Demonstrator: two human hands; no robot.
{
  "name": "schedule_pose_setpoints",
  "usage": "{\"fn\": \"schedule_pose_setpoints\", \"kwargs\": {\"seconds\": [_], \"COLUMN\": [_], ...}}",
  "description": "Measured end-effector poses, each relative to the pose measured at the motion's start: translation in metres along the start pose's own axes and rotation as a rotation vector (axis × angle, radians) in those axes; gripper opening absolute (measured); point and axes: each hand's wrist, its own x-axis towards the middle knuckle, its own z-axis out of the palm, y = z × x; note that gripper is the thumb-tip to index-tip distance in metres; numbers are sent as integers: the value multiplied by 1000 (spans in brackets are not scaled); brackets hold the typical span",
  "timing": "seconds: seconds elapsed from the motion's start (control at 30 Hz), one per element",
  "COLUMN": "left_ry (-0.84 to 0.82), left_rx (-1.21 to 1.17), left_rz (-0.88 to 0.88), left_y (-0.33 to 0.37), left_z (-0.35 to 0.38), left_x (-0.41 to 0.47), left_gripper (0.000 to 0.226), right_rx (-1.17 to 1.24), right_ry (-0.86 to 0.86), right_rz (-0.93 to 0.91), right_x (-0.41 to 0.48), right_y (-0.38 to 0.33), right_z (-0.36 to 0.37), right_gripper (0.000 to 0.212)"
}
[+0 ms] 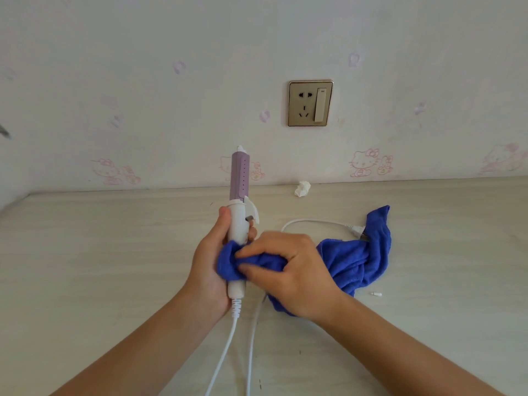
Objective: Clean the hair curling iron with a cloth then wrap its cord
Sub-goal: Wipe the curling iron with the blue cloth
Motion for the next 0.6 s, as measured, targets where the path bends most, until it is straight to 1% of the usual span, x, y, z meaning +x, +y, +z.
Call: {"fn": "schedule_pose_setpoints", "kwargs": {"seconds": [0.07, 0.1, 0.13, 0.2, 0.27, 0.33, 0.37, 0.4, 0.43, 0.53, 0.6], "left_ry": [46, 65, 77, 72, 50, 77, 87, 91, 93, 127, 118], "left_rx": [29, 50, 63, 31, -14, 57, 91, 101, 92, 69, 79], "left_rz": [12, 18, 20, 8, 1, 36, 47, 49, 54, 106, 109], "left_y": [9, 13, 16, 15, 6, -5, -9, -11, -12, -11, -11], "left_z": [0, -1, -2, -1, 0, 3, 5, 6, 7, 1, -1], "left_x": [6, 9, 11, 9, 4, -2, -4, -5, -7, -7, -10], "left_gripper": [52, 52, 52, 54, 59, 56, 56, 58, 61, 66, 67], "right_rx": [-8, -46, -81, -92, -80, -66, -69, -65, -46, -13, -52], "right_ry": [-224, -292, -295, -167, 53, 222, 254, 253, 217, 24, -33], "right_rz": [20, 15, -2, -27, -34, -28, -23, -16, -13, -37, -41], "right_x": [-7, -9, -9, -4, 3, 5, 4, 3, 1, -1, -1], "right_y": [-2, -3, -3, -3, -1, 1, 2, 2, 2, 4, 4], "right_z": [6, 10, 13, 14, 7, 0, 0, 1, 3, 5, 5], "right_gripper": [14, 14, 13, 14, 17, 23, 24, 23, 22, 16, 15]}}
